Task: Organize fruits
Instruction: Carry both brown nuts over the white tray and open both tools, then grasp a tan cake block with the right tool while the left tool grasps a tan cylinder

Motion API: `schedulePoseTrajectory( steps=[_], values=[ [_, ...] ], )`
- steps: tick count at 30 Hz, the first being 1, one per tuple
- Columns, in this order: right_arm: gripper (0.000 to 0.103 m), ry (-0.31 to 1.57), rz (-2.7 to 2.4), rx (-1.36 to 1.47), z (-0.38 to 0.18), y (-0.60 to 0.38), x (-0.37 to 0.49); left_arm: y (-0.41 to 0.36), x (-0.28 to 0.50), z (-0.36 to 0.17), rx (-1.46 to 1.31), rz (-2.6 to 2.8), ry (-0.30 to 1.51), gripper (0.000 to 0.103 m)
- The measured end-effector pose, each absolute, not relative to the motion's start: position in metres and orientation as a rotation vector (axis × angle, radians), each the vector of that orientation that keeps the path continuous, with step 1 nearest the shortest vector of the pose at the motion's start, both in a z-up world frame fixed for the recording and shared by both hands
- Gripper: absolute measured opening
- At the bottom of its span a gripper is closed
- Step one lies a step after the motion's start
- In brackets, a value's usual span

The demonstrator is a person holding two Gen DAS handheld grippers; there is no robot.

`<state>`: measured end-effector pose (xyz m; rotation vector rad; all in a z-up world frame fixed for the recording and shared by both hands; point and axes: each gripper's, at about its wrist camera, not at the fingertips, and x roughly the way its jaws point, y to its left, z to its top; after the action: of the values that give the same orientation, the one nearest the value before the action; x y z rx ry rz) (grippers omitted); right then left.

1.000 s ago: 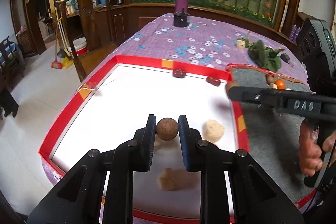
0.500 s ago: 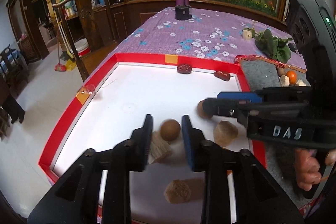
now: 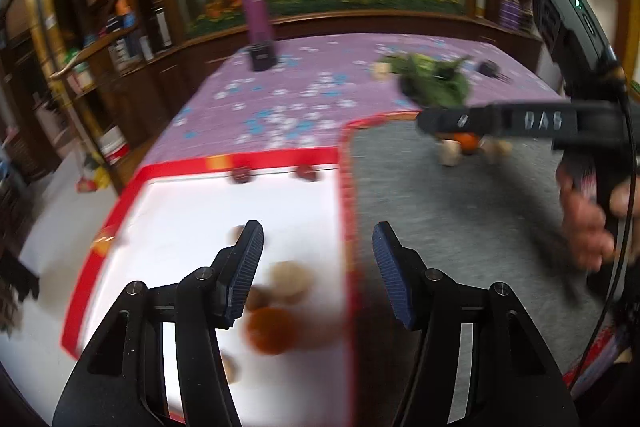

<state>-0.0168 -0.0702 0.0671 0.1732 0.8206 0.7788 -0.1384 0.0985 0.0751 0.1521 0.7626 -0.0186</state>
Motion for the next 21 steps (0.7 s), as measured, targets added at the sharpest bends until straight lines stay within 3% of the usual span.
schedulePoseTrajectory(
  steps=[9, 21],
  values=[
    [0.038, 0.831, 0.532, 0.068, 0.043, -0.190, 0.006, 0.018, -0.113, 0.071, 0.181, -0.250, 0.803, 0.057],
    [0.038, 0.879, 0.529, -0.064, 0.015, -0.165, 0.012, -0.009, -0.079, 0.060, 0.185, -0.280, 0.859, 0.057]
  ],
)
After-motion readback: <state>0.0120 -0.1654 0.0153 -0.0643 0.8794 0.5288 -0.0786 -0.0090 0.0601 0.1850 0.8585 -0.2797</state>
